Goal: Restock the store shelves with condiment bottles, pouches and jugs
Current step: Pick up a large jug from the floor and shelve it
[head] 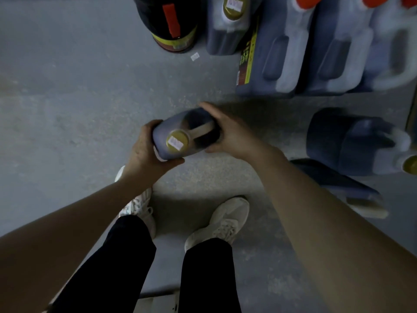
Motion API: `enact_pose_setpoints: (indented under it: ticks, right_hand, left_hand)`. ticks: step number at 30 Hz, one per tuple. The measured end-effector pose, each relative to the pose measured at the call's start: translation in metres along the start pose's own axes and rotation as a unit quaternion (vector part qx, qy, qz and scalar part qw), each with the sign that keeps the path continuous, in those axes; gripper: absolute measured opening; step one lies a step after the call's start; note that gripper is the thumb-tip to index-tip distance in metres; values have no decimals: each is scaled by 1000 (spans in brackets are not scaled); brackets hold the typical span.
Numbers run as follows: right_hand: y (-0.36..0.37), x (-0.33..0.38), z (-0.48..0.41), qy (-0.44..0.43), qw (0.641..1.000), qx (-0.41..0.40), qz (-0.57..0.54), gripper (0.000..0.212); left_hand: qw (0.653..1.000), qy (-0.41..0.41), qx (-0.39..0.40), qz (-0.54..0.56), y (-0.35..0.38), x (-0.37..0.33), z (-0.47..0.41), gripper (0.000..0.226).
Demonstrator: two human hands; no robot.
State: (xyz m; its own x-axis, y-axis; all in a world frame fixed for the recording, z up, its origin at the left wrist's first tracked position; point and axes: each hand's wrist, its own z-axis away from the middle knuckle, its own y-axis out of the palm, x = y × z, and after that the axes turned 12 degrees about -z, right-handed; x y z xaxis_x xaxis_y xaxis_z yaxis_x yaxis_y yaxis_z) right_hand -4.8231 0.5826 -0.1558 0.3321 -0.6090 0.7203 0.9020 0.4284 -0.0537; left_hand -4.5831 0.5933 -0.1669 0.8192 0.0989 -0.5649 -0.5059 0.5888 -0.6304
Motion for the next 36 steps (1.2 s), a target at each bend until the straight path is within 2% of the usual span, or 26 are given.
enact_pose_setpoints:
  ticks: [3,6,8,13,15,18,19,22,27,30,32,36]
  right_hand:
    - [-8,2,-18,-15,1000,-4,-1,105]
    - [-16,0,-34,-16,1000,-7,-26,103]
    - [-16,-1,-44,1,997,-17,-79,99]
    - [-13,-3,-60,59,969,-83,-224,74]
    - [-11,-6,-57,88,956,-103,-259,68]
    - [0,-15,-47,102,929,-125,-332,39]
    - [5,-16,-41,122,921,-126,-347,37]
    - [17,-17,-14,173,912,-117,-352,55]
    - [31,-12,44,152,916,-134,-346,54]
    - [30,4,75,139,909,-140,-366,40]
    - [25,24,94,133,907,-146,-371,42]
    - [14,77,128,119,906,-169,-369,54]
  left_hand:
    - [996,-35,27,72,-9,1,-14,92]
    - [973,-78,75,205,-21,3,-30,97]
    - [951,-96,95,279,-28,1,-43,99]
    - [927,-137,100,334,-36,-9,-79,76]
    - [920,-159,108,342,-35,-14,-81,73]
    - [916,-204,132,319,-27,-26,-71,72]
    - [912,-225,142,311,-23,-29,-64,73]
    - [900,-274,178,288,-14,-35,-43,81]
    - [909,-273,206,236,-17,-58,-11,91]
    - [911,-266,217,227,-37,-83,5,109]
    - [913,-244,223,237,-56,-100,17,100]
    - [917,-175,250,257,-100,-137,37,50]
